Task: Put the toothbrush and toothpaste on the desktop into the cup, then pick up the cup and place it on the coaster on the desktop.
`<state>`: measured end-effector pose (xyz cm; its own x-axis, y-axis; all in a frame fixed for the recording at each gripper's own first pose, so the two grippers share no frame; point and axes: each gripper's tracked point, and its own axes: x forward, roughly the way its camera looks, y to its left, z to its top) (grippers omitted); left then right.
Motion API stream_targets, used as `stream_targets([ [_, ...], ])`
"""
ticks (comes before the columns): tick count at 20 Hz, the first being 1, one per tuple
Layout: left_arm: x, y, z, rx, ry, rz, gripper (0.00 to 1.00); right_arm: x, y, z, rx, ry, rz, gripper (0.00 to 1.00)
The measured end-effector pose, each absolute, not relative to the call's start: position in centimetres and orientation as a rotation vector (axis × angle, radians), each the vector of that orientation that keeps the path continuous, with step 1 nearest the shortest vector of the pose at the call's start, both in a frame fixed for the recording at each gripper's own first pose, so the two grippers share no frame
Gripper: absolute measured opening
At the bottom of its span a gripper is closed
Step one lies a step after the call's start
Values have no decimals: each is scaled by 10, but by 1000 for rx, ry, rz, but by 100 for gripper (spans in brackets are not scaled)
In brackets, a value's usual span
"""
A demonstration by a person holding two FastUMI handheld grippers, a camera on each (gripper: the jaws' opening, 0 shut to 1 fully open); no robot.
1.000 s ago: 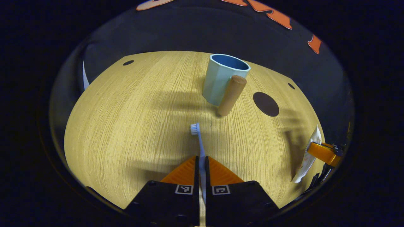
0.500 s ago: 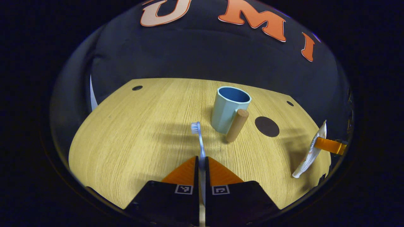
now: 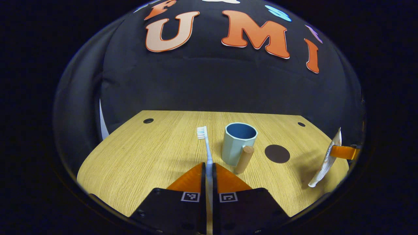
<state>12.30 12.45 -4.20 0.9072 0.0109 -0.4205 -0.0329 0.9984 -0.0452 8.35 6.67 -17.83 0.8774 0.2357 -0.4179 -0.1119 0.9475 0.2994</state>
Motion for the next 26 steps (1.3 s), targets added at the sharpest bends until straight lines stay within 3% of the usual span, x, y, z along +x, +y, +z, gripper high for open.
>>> stream_targets([
  [11, 164, 148, 23, -23, 138, 123, 7, 86, 55, -143, 211, 351, 152, 5],
  [26, 244, 116, 88, -140, -10, 66, 7, 109, 51, -137, 190, 309, 139, 5],
])
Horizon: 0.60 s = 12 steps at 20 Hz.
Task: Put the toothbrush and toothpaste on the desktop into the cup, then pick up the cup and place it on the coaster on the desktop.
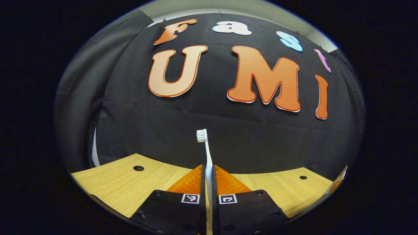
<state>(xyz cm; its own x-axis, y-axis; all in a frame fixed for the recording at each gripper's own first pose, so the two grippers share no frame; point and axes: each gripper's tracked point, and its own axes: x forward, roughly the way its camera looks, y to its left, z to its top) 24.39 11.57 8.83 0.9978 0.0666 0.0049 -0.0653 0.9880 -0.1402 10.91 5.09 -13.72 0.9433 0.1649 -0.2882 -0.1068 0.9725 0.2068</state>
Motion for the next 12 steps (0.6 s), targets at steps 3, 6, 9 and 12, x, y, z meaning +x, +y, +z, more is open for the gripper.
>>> stream_targets([
  [3, 258, 102, 88, -123, -10, 40, 7, 113, 53, -138, 202, 307, 146, 5],
  [6, 270, 90, 75, -110, 16, 18, 7, 117, 52, -141, 188, 311, 145, 5],
  [9, 281, 81, 55, -113, 58, -3, 7, 120, 50, -143, 191, 319, 142, 5],
  [12, 289, 73, 33, -103, 115, -21, 7, 121, 47, -145, 190, 323, 136, 5],
])
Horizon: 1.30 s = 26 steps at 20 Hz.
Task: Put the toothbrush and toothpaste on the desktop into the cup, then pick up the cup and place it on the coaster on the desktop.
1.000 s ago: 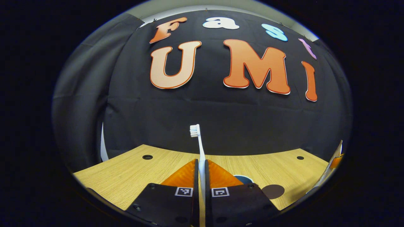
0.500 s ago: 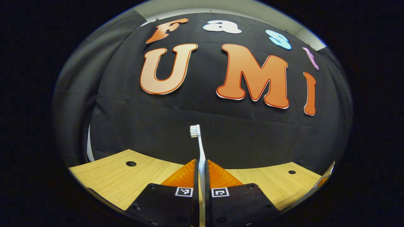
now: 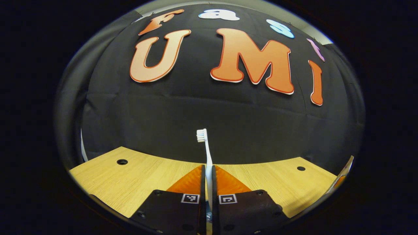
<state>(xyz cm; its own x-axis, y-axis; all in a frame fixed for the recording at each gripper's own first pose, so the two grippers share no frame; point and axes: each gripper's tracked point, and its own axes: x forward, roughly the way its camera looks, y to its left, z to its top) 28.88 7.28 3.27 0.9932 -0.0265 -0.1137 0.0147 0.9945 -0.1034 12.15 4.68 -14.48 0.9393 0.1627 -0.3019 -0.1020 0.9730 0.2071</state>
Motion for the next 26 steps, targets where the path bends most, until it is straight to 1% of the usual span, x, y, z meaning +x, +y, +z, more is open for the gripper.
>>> stream_targets([
  [5, 288, 70, 6, -106, 198, -33, 8, 122, 48, -147, 192, 330, 136, 5],
  [6, 286, 66, 2, -108, 220, -51, 9, 122, 49, -147, 196, 331, 135, 5],
  [7, 284, 61, -5, -113, 246, -76, 13, 122, 50, -146, 199, 332, 138, 5],
  [8, 281, 61, -11, -105, 273, -82, 27, 121, 50, -146, 202, 333, 139, 5],
  [10, 277, 66, -16, -95, 304, -72, 46, 120, 51, -145, 205, 332, 142, 5],
  [11, 276, 64, -15, -105, 308, -83, 51, 119, 52, -144, 205, 330, 146, 5],
  [12, 275, 60, -15, -118, 315, -103, 61, 118, 52, -143, 205, 328, 148, 5],
  [13, 272, 58, -16, -123, 317, -106, 67, 119, 53, -142, 204, 326, 148, 5],
  [14, 270, 58, -14, -122, 315, -112, 85, 119, 54, -141, 205, 327, 150, 5],
  [17, 262, 60, -13, -116, 303, -126, 87, 117, 63, -137, 209, 325, 174, 5],
  [18, 257, 62, -13, -112, 302, -121, 94, 117, 66, -134, 203, 322, 180, 5],
  [19, 250, 65, -11, -111, 300, -119, 96, 118, 68, -132, 198, 315, 182, 5],
  [26, 221, 81, -3, -109, 276, -123, 98, 126, 90, -109, 183, 270, 212, 5],
])
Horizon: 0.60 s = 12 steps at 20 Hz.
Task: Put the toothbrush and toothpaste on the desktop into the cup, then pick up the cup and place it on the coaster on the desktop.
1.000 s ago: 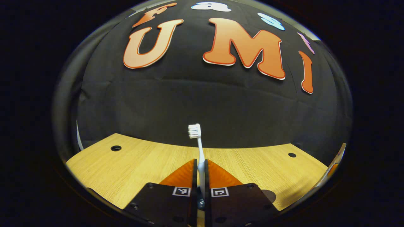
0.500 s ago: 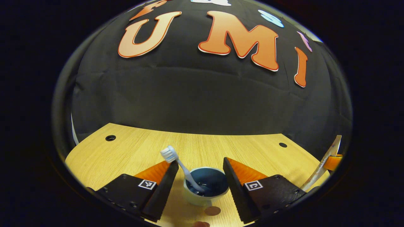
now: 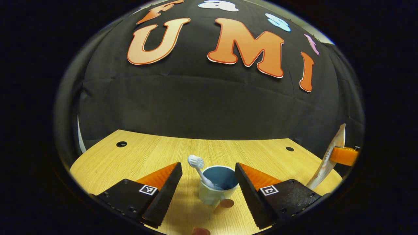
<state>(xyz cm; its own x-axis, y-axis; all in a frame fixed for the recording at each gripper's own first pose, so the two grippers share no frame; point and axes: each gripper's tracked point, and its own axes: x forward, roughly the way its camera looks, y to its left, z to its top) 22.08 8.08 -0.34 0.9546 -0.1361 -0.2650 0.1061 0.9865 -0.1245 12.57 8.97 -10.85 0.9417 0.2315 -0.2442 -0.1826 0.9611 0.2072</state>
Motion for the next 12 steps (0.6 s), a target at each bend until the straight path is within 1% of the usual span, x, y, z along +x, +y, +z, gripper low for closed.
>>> stream_targets([
  [4, 203, 96, 2, -105, 250, -104, 98, 129, 113, -93, 203, 246, 262, 5],
  [12, 164, 111, 12, -76, 211, -88, 98, 151, 148, -65, 188, 198, 313, 5],
])
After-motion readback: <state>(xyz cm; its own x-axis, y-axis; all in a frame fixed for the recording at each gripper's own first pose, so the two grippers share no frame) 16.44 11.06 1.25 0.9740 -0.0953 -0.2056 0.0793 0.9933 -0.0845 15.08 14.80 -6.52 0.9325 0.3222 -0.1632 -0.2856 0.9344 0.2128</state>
